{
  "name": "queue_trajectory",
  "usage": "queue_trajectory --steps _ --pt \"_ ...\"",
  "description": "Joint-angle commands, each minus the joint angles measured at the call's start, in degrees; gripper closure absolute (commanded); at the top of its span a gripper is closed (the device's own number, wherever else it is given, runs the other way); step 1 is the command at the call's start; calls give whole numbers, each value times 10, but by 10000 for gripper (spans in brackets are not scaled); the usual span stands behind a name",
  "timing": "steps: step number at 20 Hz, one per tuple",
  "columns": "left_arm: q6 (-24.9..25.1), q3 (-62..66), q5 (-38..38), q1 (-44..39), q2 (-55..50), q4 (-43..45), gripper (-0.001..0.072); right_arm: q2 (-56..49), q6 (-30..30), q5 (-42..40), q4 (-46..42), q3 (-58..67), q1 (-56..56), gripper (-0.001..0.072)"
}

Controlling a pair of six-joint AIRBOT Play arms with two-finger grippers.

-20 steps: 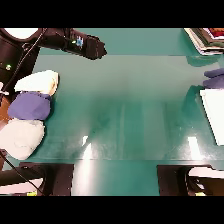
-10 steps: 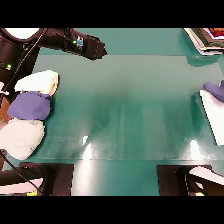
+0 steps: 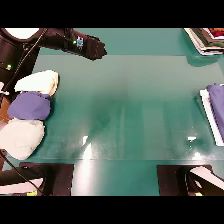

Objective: Fold the shirts.

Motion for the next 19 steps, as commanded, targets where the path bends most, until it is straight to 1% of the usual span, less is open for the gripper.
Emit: queue_trajectory --steps 1,3,5,9,10,11,12,13,14,16,19 --pt "0 0 2 0 -2 0 682 6 0 -3 91 -11 32 201" --pt "-1 0 0 0 -3 0 682 6 0 -2 175 -11 105 202" --pt "-1 0 -7 0 -3 -1 682 6 0 -4 225 -11 204 203" --pt "-1 0 17 0 -3 -1 682 6 0 -28 223 -11 421 207" --pt "-1 0 24 0 -3 -1 682 6 0 -44 223 -11 470 223" --pt "-1 0 31 0 -3 -1 682 6 0 -55 223 -11 511 328" --pt "-1 0 39 0 -3 -1 682 6 0 -64 222 -11 548 447" --pt "-1 0 47 0 -3 -1 682 6 0 -74 222 -11 582 583" --pt "-1 0 54 0 -3 -1 682 6 0 -82 222 -11 608 695" --pt "-1 0 61 0 -3 -1 682 6 0 -90 222 -11 644 693" --pt "-1 0 73 0 -3 -1 682 6 0 -89 223 -11 657 693"
